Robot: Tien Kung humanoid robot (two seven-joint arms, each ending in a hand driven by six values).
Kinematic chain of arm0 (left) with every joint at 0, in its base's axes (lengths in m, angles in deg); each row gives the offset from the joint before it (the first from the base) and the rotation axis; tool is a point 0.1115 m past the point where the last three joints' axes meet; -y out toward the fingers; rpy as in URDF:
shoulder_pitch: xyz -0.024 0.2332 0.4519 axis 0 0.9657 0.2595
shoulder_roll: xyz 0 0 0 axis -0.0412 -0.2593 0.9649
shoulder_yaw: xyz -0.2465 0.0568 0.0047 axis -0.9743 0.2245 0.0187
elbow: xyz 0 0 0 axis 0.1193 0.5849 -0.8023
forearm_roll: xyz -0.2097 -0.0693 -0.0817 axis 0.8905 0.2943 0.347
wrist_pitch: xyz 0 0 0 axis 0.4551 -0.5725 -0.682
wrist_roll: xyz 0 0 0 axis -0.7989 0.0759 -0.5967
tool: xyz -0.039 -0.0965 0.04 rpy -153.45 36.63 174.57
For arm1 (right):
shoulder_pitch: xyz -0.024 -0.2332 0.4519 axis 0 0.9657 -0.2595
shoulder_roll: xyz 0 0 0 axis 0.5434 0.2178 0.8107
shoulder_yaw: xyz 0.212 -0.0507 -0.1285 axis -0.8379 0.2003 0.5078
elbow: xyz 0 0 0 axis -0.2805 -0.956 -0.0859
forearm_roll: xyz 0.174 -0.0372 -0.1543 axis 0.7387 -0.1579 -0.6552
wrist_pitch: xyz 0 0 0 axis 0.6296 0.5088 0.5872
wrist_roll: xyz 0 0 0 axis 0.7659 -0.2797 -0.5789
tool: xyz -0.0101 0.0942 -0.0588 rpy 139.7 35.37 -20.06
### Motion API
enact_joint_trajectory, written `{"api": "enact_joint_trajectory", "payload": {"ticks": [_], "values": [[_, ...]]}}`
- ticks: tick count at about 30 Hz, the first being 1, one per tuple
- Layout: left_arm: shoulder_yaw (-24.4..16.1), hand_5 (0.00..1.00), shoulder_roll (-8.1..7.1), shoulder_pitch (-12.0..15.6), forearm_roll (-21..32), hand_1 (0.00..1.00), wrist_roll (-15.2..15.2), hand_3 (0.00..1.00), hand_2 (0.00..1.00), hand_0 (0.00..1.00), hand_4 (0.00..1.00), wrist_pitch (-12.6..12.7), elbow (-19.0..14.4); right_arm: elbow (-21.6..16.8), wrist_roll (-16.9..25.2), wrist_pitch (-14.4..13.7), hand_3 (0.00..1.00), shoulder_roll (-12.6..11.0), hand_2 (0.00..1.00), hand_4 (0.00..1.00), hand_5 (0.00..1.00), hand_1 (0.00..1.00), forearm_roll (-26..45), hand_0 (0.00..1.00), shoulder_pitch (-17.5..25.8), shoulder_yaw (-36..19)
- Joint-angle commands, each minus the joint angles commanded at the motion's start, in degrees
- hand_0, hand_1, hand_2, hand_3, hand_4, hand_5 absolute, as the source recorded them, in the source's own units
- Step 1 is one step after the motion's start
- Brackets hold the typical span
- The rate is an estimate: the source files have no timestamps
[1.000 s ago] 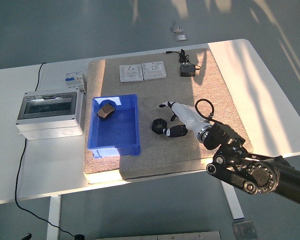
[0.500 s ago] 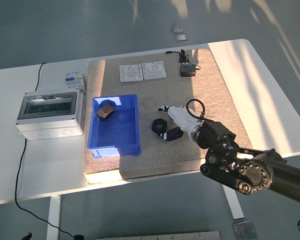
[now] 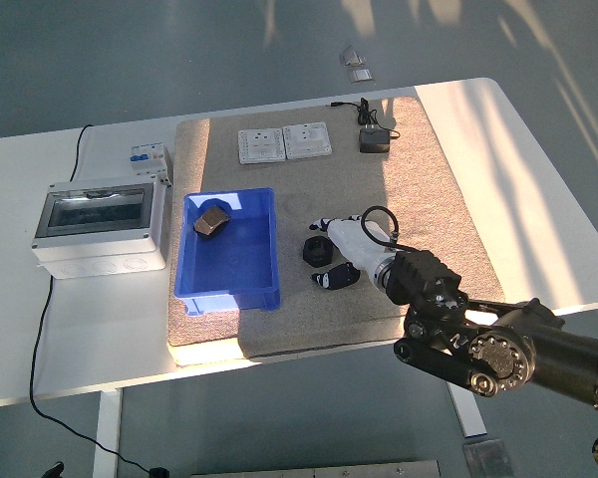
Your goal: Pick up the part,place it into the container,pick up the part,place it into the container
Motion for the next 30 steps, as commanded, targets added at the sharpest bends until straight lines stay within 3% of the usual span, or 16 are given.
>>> {"api": "enact_joint_trajectory", "payload": {"ticks": [5,6,14,18,22,26,30], "values": [[0.0,0.690,-0.01,0.0,0.0,0.656,0.0,0.584,0.697,0.665,0.565,0.0,0.0,0.5,0.9,-0.8,0.632,0.2,0.522,0.575,0.065,0.654,-0.8,0.933,-0.1,1.5],[0.0,0.700,-0.01,0.0,0.1,0.656,0.0,0.587,0.698,0.665,0.564,0.0,0.0,0.6,1.1,-0.9,0.509,0.3,0.455,0.503,0.007,0.569,-0.9,0.888,-0.1,1.6],[0.0,0.694,-0.04,0.1,0.2,0.656,0.0,0.589,0.698,0.666,0.567,0.1,0.0,0.6,3.6,-4.1,0.509,0.0,0.440,0.462,0.002,0.539,-3.2,0.876,0.6,-0.5],[0.0,0.701,-0.11,0.2,0.4,0.656,0.0,0.591,0.698,0.666,0.574,0.2,0.0,-0.5,5.9,-8.1,0.508,-0.8,0.440,0.450,0.002,0.534,-4.1,0.859,1.0,-3.9],[-0.1,0.701,-0.18,0.3,0.3,0.656,0.0,0.591,0.698,0.666,0.574,0.2,0.0,-4.1,9.0,-13.0,0.508,-1.3,0.440,0.450,0.002,0.534,-6.3,0.859,0.4,-6.8],[0.0,0.699,-0.11,0.3,0.3,0.657,0.1,0.591,0.698,0.666,0.574,0.1,0.0,-8.2,13.5,-17.2,0.510,-0.6,0.450,0.449,0.002,0.533,-8.6,0.827,-1.2,-5.2],[0.0,0.701,-0.08,0.0,0.4,0.656,0.2,0.592,0.698,0.666,0.578,0.1,0.0,-9.0,17.2,-12.4,0.518,0.3,0.490,0.450,0.002,0.533,-6.2,0.819,-3.3,-1.0]]}}
